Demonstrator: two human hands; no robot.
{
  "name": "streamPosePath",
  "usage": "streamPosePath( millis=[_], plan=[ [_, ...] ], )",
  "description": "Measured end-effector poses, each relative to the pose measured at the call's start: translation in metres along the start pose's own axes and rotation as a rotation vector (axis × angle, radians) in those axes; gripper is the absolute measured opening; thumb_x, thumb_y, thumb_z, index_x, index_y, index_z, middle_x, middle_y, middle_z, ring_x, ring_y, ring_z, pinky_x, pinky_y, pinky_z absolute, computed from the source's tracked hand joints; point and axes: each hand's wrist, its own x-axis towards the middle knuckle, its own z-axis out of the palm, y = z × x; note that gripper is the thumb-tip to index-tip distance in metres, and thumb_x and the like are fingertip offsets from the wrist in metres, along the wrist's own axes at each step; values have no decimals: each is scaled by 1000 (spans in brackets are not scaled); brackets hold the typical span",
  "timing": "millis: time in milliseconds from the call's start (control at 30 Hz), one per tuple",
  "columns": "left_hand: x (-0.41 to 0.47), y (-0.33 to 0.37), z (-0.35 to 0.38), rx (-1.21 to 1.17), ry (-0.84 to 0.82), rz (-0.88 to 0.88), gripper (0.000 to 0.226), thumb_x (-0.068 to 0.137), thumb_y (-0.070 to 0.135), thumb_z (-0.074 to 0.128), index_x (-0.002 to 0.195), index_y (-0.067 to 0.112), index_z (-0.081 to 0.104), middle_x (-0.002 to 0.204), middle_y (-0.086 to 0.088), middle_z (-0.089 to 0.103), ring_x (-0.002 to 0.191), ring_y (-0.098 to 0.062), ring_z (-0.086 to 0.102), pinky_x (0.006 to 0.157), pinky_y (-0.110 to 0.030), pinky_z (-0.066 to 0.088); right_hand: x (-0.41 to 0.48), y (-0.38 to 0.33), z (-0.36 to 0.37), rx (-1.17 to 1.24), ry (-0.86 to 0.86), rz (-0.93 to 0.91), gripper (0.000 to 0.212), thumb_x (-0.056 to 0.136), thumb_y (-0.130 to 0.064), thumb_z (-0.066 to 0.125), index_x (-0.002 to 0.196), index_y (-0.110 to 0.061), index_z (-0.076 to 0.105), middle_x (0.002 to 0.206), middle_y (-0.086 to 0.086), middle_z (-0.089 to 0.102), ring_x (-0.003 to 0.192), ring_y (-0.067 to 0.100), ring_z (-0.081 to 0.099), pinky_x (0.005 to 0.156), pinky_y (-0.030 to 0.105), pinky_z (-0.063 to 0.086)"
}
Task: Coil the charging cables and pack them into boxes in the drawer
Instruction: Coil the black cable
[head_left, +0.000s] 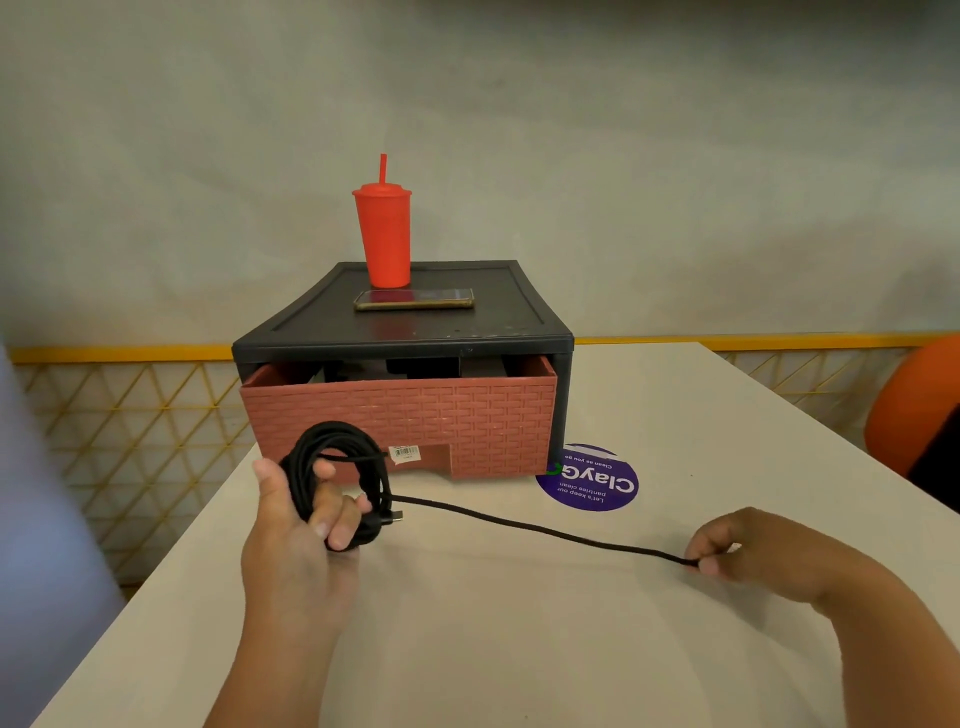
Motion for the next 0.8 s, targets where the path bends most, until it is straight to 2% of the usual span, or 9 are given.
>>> streamPosePath(
  millis=[100,200,267,367,467,533,600,667,800],
  plan=[
    [4,6,-5,-49,28,33,63,94,58,19,63,21,59,39,9,24,37,-9,25,70,-26,41,-6,-10,1,-62,-157,-85,28,84,-11,63,71,-34,71,75,-18,66,70,-8,55,69,4,38],
    [8,16,-12,-74,97,89,60,92,61,20,69,21,59,41,9,26,39,-8,27,76,-24,43,-13,-29,4,-51,-272,-229,20,77,-25,62,69,-41,70,76,-19,64,74,-3,53,75,9,40],
    [9,21,-15,-120,119,121,54,84,64,28,73,20,57,42,10,27,39,-6,28,78,-23,43,-18,-40,3,13,-325,-327,16,73,-30,60,71,-43,70,80,-17,65,77,0,54,76,13,41],
    [13,23,-21,-160,93,154,39,71,61,45,74,23,54,42,12,29,41,-4,33,78,-19,46,-22,-49,6,65,-435,-477,21,77,-22,65,74,-42,71,84,-19,62,78,-2,54,74,12,40],
    [13,20,-23,-145,107,186,24,85,47,50,81,23,54,44,13,33,42,-3,36,82,-19,47,-22,-53,10,185,-525,-600,22,78,-16,68,79,-37,73,83,-16,59,72,-1,52,69,14,39],
    [13,18,-22,-96,140,214,19,92,39,47,86,23,55,45,13,35,43,-2,38,83,-21,44,-22,-54,9,296,-537,-658,11,77,-21,72,82,-30,74,82,-15,57,70,4,48,67,16,38],
    [11,15,-17,-13,151,258,16,94,34,47,86,23,55,46,13,37,44,-2,40,78,-19,42,-23,-54,9,381,-553,-674,11,75,-30,74,84,-24,74,83,-14,57,69,6,47,66,17,38],
    [10,13,-13,60,155,306,14,95,30,47,85,24,54,48,12,39,47,-2,43,73,-18,43,-24,-55,9,403,-588,-658,12,75,-28,74,85,-23,74,83,-14,57,70,5,48,66,16,39],
    [11,13,-15,7,177,308,14,96,32,46,93,23,56,48,12,41,47,-2,45,77,-22,45,-18,-56,16,125,-551,-557,20,76,-21,69,79,-40,71,84,-11,61,73,5,52,71,18,40]
  ],
)
